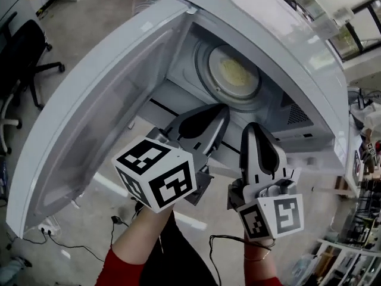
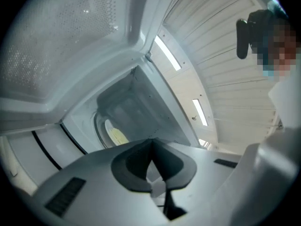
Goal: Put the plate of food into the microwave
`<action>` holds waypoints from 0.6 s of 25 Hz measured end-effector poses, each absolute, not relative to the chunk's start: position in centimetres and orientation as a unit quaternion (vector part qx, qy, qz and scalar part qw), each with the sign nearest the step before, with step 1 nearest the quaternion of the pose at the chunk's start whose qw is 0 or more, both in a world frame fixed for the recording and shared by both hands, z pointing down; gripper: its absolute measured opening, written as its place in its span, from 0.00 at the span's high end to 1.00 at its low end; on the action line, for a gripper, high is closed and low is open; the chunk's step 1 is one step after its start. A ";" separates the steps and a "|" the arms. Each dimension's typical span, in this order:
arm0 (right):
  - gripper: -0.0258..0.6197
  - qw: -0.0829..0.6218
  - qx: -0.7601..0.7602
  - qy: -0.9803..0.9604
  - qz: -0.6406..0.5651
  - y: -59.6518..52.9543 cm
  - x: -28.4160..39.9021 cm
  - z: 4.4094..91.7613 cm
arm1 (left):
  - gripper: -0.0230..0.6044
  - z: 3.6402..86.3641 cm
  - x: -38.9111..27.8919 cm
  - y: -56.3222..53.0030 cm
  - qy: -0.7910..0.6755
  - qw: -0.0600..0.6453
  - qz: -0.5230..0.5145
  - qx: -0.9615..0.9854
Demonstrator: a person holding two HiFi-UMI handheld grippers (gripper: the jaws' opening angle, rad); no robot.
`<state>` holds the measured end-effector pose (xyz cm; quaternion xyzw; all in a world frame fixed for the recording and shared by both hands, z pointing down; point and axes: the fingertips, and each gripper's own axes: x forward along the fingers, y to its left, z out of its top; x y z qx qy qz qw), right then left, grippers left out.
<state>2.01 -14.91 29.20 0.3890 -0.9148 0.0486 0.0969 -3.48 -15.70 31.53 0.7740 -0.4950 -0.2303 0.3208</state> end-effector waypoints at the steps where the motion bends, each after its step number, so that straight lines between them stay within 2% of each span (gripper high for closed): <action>1: 0.94 0.092 0.389 -0.915 0.052 -14.8 2.3 28.7 | 0.95 31.4 -3.3 -15.6 -0.497 0.324 -0.225 0.773; 7: 0.94 0.048 0.407 -0.907 0.097 -13.0 3.9 28.4 | 0.95 30.6 -2.8 -14.0 -0.506 0.327 -0.173 0.779; 15: 0.94 0.027 0.433 -0.891 0.131 -10.6 6.1 28.1 | 0.95 28.9 -1.3 -12.3 -0.516 0.295 -0.105 0.797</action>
